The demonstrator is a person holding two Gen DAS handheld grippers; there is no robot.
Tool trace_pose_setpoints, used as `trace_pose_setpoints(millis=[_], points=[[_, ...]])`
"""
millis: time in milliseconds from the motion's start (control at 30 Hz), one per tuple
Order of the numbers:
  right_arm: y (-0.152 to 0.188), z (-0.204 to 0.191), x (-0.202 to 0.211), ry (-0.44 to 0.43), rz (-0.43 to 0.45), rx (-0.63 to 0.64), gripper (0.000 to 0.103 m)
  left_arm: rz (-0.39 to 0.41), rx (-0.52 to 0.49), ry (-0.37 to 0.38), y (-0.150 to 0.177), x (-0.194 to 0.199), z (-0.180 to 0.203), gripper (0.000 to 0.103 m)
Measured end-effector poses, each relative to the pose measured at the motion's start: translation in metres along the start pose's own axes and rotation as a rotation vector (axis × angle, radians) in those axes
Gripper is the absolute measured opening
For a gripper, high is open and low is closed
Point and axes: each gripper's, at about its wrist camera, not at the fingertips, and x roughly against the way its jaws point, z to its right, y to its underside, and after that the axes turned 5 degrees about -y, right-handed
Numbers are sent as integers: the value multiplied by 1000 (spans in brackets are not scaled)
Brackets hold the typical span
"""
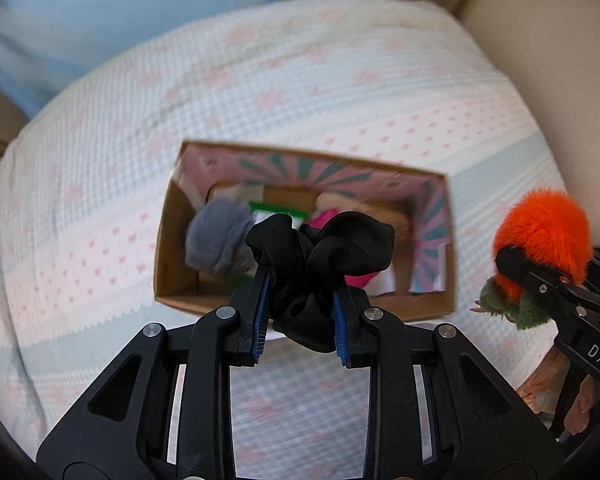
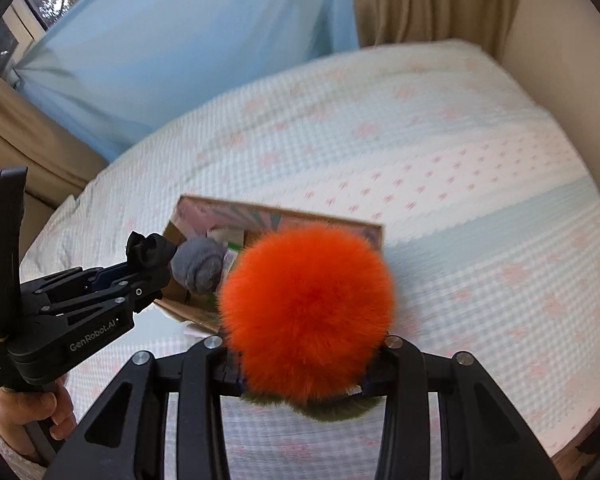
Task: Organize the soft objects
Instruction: 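Carry the plush and pompom into the box and open both tools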
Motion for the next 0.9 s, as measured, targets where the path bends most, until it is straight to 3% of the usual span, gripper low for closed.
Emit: trace_pose_setpoints(millis=[300,467,533,600,667,700,900], points=[[-18,-1,-83,-45,-154,-48,36,-149,17,-28,9,-77,-18,24],[-21,8,-114,18,-258,-109,36,-173,-15,-45,0,-93,-11,25],[-18,15,-122,6,-293,-152,40,-165,-44,-31,-4,-94,-4,40],[-17,19,-123,26,-298,-177,50,-166,-93,-40,-8,-96,5,103],[-17,22,-122,47,-285,-191,95,-156,-136,-50,-7,-97,11,102],[-18,24,-119,47,-274,-198,101,-155,-152,-57,-6,-98,12,102],[-22,26,-111,64,-270,-184,102,-168,-125,-67,0,-99,4,102]])
